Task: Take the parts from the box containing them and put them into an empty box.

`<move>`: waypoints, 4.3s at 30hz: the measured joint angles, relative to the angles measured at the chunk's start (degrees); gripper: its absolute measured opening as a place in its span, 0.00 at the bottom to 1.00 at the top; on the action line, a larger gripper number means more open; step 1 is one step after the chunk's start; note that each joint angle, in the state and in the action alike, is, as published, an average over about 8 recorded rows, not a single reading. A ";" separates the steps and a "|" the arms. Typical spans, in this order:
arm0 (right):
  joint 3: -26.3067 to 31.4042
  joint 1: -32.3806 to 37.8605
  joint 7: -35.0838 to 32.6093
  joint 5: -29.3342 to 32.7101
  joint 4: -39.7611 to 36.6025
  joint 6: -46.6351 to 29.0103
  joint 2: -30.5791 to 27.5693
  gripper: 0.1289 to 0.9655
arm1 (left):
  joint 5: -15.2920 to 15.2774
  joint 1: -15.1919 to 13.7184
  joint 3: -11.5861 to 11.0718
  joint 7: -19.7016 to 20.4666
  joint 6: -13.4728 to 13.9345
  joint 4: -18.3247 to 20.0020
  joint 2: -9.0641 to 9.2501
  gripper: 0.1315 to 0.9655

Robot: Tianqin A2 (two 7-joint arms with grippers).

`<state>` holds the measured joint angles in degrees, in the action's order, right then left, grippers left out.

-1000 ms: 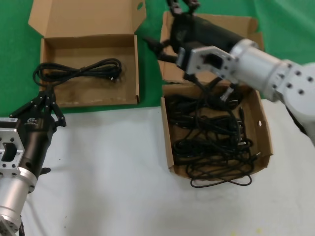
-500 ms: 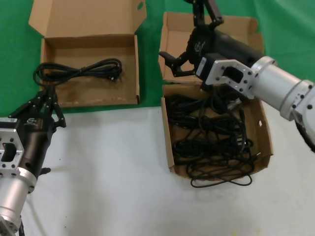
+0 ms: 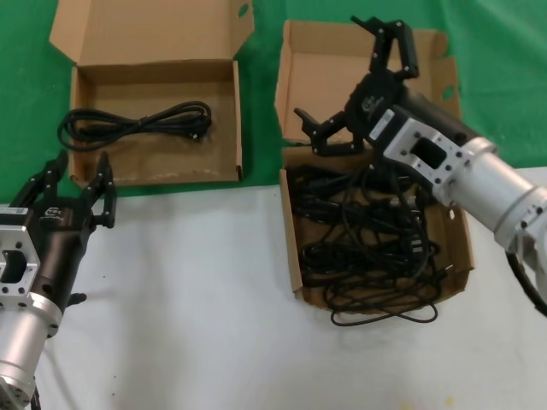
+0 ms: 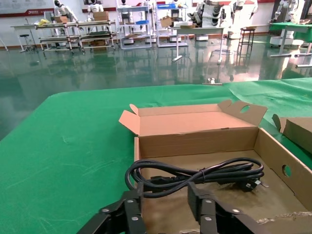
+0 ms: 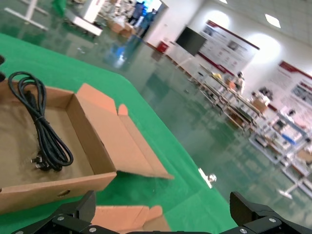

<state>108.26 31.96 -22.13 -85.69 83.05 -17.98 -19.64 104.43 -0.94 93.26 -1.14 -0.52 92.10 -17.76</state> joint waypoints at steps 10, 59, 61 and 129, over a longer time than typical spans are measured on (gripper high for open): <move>-2.96 -5.70 3.93 -3.11 1.54 3.20 0.44 1.00 | -0.23 0.17 -0.28 0.20 0.09 -0.08 0.10 0.35; -15.83 -30.51 21.13 -16.65 8.23 17.17 2.34 1.00 | -1.24 0.90 -1.51 1.09 0.49 -0.41 0.55 1.00; -15.85 -30.53 21.14 -16.66 8.24 17.18 2.34 1.00 | -1.24 0.90 -1.51 1.09 0.49 -0.41 0.55 1.00; -15.85 -30.54 21.15 -16.67 8.24 17.19 2.34 1.00 | -1.24 0.90 -1.51 1.09 0.49 -0.41 0.55 1.00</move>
<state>92.41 1.42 -0.98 -102.36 91.29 -0.80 -17.30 103.19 -0.04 91.74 -0.05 -0.02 91.69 -17.21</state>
